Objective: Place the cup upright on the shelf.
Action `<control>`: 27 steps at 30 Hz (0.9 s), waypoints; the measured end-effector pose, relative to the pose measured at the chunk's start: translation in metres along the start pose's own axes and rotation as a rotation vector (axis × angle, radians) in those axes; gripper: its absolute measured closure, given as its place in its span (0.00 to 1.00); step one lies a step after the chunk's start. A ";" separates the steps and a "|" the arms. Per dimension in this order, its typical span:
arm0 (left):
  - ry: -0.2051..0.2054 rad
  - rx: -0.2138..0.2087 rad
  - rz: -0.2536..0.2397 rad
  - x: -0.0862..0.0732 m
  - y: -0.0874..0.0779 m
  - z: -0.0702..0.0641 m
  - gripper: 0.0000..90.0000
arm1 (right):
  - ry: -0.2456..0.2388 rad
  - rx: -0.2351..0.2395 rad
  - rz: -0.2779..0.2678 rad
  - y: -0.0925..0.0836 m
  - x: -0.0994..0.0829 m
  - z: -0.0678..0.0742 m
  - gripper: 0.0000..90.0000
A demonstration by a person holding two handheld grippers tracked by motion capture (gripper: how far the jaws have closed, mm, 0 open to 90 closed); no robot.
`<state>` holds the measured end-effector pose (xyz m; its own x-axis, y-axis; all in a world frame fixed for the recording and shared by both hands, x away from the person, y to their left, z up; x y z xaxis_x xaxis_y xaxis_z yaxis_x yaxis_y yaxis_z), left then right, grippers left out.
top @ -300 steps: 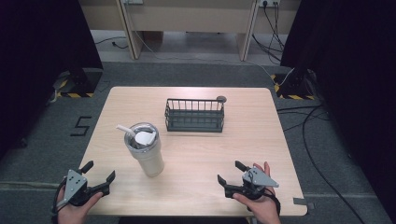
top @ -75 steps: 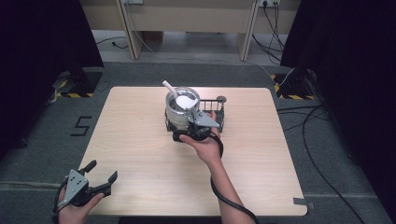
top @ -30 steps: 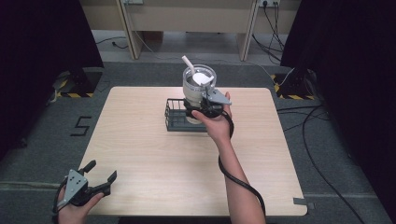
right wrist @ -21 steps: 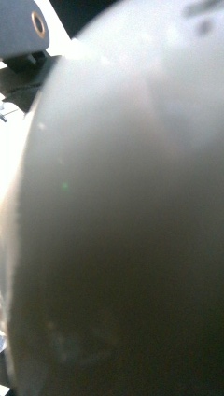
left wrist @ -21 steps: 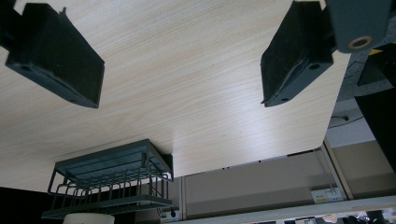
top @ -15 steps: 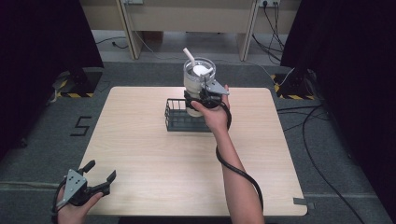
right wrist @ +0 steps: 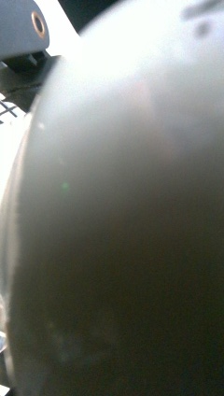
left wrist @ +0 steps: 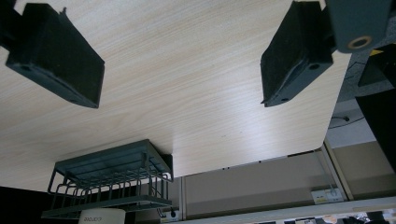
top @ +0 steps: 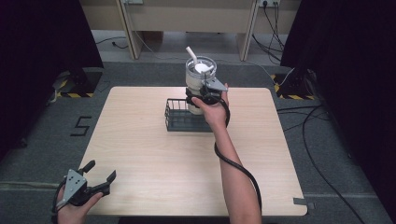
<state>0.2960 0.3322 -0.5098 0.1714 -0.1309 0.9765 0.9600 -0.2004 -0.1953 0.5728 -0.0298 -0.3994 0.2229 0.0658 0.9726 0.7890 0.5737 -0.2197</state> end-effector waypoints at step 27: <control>0.000 -0.006 0.002 0.000 0.000 -0.001 0.15 | 0.000 -0.010 0.082 0.021 -0.035 -0.001 0.11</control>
<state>0.2956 0.3309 -0.5103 0.1734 -0.1317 0.9760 0.9584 -0.2055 -0.1980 0.5825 -0.0210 -0.4387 0.2873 0.1127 0.9512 0.7737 0.5581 -0.2998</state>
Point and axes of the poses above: each handheld gripper's, and its own axes: y roughly forward along the jaws, x roughly out of its top, z roughly to its left, the point moved 3 cm from there along y, roughly forward along the jaws, and after that the axes turned 9 degrees about x, right-handed, at the moved point
